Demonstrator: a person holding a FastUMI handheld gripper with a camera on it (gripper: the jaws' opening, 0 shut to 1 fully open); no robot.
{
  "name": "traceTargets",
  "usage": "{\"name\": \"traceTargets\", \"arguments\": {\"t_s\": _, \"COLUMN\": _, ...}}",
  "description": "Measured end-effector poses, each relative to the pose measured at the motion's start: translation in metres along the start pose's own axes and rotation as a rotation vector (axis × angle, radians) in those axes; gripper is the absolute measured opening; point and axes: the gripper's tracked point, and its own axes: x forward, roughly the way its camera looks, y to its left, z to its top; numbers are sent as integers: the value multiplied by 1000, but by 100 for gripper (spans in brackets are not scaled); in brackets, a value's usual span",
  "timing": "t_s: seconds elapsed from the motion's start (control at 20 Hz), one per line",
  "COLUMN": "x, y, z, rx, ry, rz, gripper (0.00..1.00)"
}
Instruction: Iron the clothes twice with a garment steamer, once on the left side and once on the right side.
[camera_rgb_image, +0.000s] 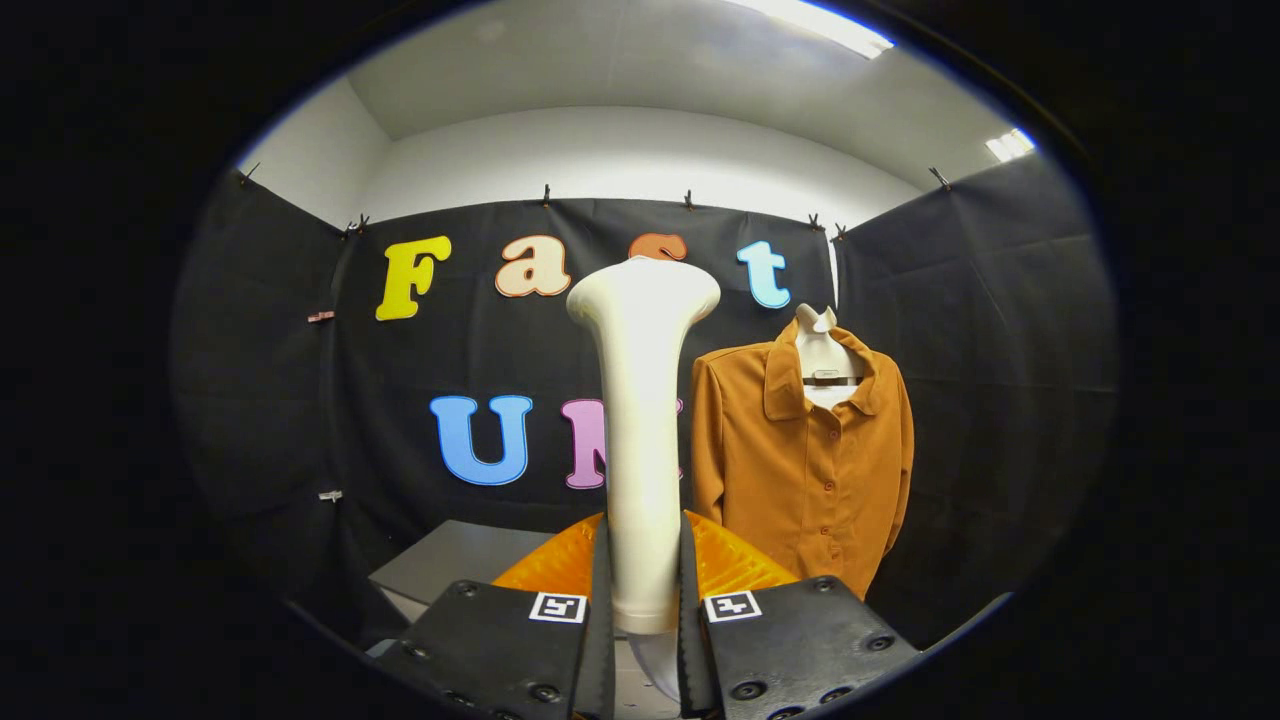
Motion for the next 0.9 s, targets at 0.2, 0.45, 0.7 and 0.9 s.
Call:
{"name": "traceTargets", "arguments": {"t_s": 0.2, "x": 0, "y": 3, "z": 2, "rx": -1, "ry": -7, "rz": 0, "gripper": 28}}
{"name": "traceTargets", "arguments": {"t_s": 0.45, "x": 1, "y": 6, "z": 2, "rx": -2, "ry": -7, "rz": 5, "gripper": 28}}
{"name": "traceTargets", "arguments": {"t_s": 0.7, "x": 3, "y": 7, "z": 0, "rx": -1, "ry": -2, "rz": 8, "gripper": 28}}
{"name": "traceTargets", "arguments": {"t_s": 0.9, "x": 8, "y": 13, "z": -3, "rx": 4, "ry": 8, "rz": 15, "gripper": 28}}
